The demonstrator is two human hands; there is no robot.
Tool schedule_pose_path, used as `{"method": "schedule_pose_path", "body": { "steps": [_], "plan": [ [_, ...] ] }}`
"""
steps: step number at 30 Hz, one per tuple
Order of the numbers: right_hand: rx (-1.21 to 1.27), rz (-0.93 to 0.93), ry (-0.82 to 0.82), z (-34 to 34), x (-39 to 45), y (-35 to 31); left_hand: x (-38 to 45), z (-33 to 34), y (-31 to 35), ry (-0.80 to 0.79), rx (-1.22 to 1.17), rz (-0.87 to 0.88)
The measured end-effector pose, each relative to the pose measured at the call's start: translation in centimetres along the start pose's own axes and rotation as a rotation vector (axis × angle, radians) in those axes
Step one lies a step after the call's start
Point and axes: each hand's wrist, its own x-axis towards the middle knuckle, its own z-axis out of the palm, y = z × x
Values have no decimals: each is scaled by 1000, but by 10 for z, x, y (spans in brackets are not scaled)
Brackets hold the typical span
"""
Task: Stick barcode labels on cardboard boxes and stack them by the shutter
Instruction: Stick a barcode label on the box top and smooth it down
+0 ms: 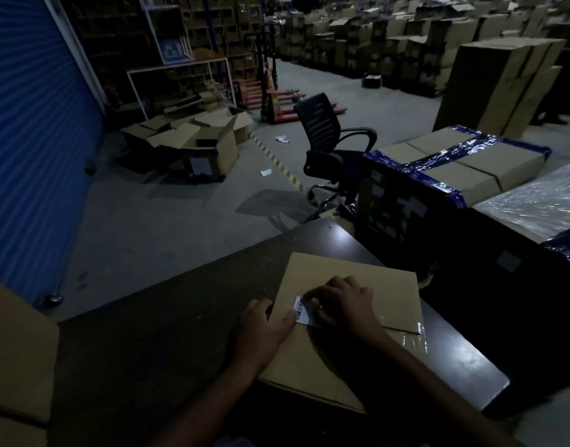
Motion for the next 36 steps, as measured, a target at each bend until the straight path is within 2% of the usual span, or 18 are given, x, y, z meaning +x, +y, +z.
{"method": "schedule_pose_path", "body": {
  "steps": [5,12,22,27,31,36],
  "plan": [
    [1,29,-91,-1,8,3,1,0,-7,-27,-37,-1],
    [11,-7,-139,-7,10,-1,2,0,-10,-16,-50,20],
    [59,10,-147,-7,11,2,-1,-1,-7,7,-63,11],
    [69,-2,-95,-3,10,4,-1,1,-9,15,-85,-7],
    [176,-19,-40,-6,8,10,-2,1,-8,33,-72,-3],
    [59,-40,80,1,-4,8,-3,-2,-5,32,-75,-7]
  ]
}}
